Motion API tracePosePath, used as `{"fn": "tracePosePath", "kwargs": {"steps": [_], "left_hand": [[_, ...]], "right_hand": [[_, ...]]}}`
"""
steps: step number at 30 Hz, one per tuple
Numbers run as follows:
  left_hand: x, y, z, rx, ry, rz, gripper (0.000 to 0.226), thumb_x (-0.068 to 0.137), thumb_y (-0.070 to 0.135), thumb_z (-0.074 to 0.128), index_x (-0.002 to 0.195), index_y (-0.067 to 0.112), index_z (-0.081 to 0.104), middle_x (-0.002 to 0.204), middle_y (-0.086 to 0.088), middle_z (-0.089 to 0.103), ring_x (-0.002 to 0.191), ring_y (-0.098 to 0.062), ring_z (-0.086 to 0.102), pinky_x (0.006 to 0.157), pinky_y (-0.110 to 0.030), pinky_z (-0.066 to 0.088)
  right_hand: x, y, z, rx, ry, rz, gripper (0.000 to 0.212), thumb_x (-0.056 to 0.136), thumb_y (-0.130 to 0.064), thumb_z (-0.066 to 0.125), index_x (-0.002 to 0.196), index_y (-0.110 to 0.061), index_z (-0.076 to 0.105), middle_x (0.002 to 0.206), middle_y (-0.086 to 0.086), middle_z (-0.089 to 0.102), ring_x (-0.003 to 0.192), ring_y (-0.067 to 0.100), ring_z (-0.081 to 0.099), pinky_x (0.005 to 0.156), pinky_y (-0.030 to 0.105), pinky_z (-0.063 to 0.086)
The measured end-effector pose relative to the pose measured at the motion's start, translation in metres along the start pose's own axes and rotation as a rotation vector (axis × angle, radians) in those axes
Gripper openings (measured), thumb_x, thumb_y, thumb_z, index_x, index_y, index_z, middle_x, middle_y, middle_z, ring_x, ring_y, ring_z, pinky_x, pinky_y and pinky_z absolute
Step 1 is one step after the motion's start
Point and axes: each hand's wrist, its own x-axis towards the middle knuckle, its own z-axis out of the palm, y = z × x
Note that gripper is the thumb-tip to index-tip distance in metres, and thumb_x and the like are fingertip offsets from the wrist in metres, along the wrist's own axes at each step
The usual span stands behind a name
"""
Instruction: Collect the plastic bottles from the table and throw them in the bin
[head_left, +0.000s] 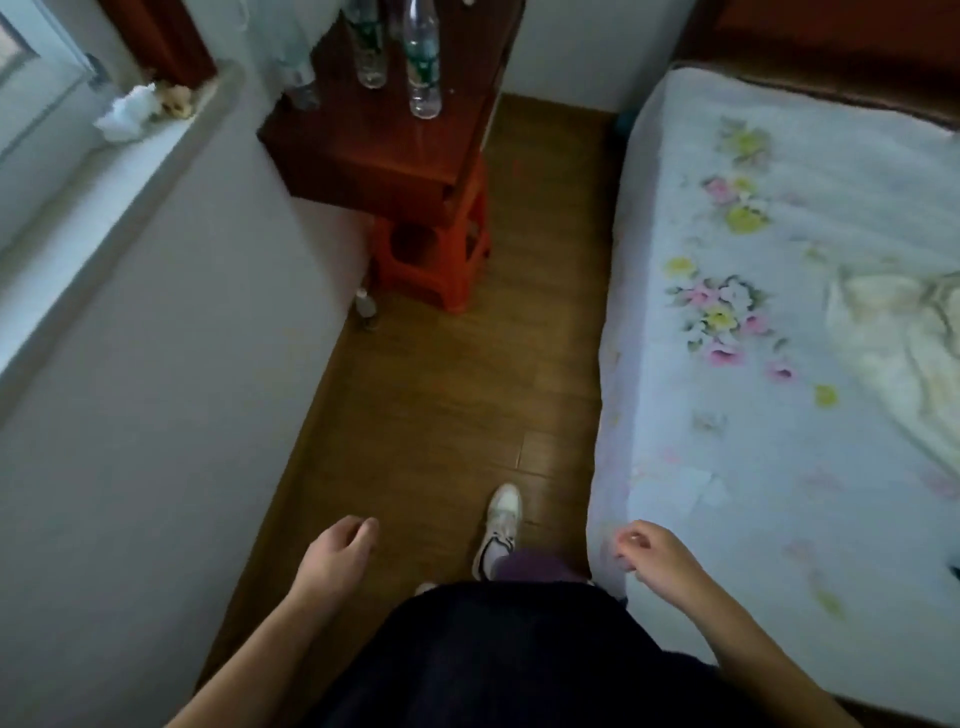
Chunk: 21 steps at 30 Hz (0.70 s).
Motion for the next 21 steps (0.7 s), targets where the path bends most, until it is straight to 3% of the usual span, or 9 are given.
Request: {"fn": "tracePosePath", "kwargs": {"steps": [4,9,14,21], "left_hand": [[0.053,0.07,-0.008,0.141,-0.085,0.068,0.027,0.101,0.046,0.049,0.109,0.026,0.066,0.092,-0.001,0.073,0.082,-0.018,0.072,0.072,-0.034,0.059],[0.107,0.133,-0.024,0.203,-0.053,0.051,0.024,0.102,0.044,0.048,0.106,0.026,0.063,0.093,0.0,0.072,0.082,-0.018,0.071,0.074,-0.035,0.059],[0.147,0.179,-0.04,0.154,0.035,0.012,0.027,0.103,0.036,0.051,0.087,0.021,0.067,0.083,-0.006,0.075,0.076,-0.024,0.072,0.076,-0.041,0.057],[0.208,0.25,-0.068,0.123,0.067,-0.039,0.029,0.102,0.034,0.052,0.082,0.02,0.067,0.08,-0.012,0.076,0.076,-0.032,0.072,0.073,-0.046,0.057]], "right_hand": [[0.027,0.009,-0.023,0.079,0.021,0.079,0.011,0.098,-0.022,0.054,0.098,-0.019,0.064,0.103,0.004,0.069,0.092,0.018,0.068,0.076,0.027,0.053],[0.086,-0.038,-0.054,0.132,-0.017,0.097,0.017,0.097,-0.018,0.053,0.09,-0.01,0.067,0.097,0.015,0.071,0.092,0.028,0.069,0.078,0.033,0.052],[0.145,-0.131,-0.095,0.144,-0.091,-0.027,0.013,0.097,-0.031,0.056,0.1,-0.023,0.065,0.102,0.002,0.071,0.093,0.015,0.069,0.093,0.036,0.055],[0.205,-0.252,-0.166,0.104,-0.073,-0.206,0.019,0.095,-0.043,0.055,0.107,-0.031,0.063,0.099,-0.009,0.069,0.094,0.008,0.067,0.084,0.028,0.051]]}}
